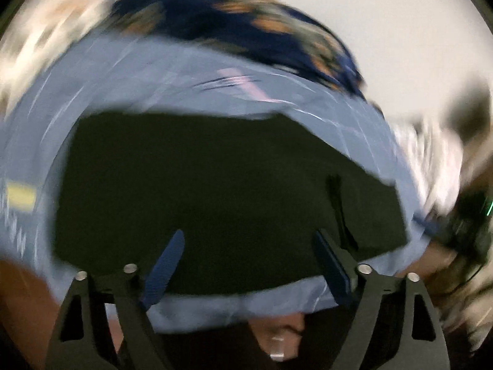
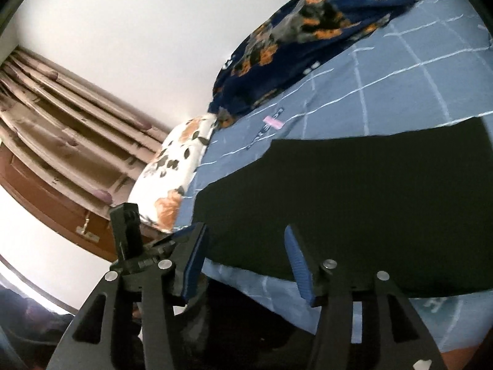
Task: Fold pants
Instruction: 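Grasp the waistband end of the black pants with the left gripper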
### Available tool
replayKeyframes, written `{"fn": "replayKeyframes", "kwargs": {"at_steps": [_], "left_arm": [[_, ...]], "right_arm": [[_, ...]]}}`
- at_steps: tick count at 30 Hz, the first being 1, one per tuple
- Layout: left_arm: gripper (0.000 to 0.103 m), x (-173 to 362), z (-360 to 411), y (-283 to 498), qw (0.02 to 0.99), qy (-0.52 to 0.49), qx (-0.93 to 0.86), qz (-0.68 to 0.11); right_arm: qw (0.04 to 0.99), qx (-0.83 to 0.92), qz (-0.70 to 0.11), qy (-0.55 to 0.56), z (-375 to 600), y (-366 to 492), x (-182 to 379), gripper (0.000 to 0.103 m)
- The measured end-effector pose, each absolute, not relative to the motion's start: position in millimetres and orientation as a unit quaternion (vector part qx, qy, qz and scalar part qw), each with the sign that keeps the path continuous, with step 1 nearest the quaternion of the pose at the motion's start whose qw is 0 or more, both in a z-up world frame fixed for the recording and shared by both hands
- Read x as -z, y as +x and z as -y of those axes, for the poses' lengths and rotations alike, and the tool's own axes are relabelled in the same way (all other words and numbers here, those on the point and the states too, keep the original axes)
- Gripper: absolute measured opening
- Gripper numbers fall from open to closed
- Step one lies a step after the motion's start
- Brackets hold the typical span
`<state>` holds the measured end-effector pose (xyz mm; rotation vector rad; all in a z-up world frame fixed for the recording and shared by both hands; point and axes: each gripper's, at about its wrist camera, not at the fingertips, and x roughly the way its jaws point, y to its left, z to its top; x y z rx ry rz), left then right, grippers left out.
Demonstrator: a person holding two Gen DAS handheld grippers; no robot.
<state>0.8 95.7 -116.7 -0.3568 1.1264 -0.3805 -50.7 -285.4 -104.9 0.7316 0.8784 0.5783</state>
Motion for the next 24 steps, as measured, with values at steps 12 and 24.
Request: {"fn": "replayKeyframes", "kwargs": {"at_steps": [12,24], "left_arm": [[0.068,165,-227,-8,0.734,-0.335,0.126,-0.577],[0.067,181,-227,34,0.725,-0.319,0.142,-0.594]], "right_arm": [[0.774,-0.250,-0.417,0.405,298,-53,131,0.054],[0.773,-0.244,-0.421,0.408,297,-53,132,0.058]]}}
